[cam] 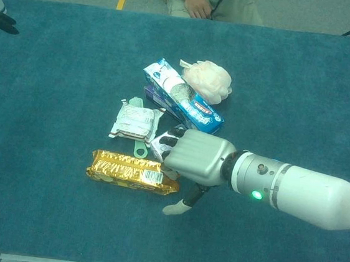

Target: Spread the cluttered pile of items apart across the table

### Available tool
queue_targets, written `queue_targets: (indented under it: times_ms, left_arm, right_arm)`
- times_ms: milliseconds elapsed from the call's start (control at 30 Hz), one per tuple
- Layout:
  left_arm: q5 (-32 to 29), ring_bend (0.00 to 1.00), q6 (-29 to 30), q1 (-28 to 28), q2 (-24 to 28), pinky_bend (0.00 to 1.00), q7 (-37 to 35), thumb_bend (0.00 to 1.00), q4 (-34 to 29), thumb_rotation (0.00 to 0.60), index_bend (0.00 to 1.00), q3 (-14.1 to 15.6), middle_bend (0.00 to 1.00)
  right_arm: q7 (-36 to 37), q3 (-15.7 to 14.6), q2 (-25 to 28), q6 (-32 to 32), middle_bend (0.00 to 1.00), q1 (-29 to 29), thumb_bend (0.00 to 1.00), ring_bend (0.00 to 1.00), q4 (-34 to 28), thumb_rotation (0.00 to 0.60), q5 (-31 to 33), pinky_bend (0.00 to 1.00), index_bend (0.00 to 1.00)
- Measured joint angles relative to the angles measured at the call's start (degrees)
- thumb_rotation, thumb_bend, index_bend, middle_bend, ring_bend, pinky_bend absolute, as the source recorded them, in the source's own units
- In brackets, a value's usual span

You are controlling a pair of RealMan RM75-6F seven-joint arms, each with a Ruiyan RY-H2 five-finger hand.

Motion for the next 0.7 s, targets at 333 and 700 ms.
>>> queue_targets:
  times_ms: [333, 700]
  left_arm:
    - [-0.5, 0.11, 0.0, -0.1, -0.2, 0.24, 0.6, 0.32, -0.1, 0.600, 0.15, -0.5, 0.10]
    - [-1.0, 0.11, -0.9, -0.8, 0.2, 0.24, 0.9, 0.32, -0.2, 0.600, 0.15, -1.0, 0.10]
  right_arm:
    - [-2.5, 2.0, -5.5, 4.4, 0.00, -0.6, 0.16, 0.00, 3.6, 0.095, -1.1, 0.00, 0.22]
    - [3.3, 4.3, 0.7, 7.9, 0.00, -3.4, 0.15, 0.00, -0.5, 0.099, -7.2, 0.00, 0.20]
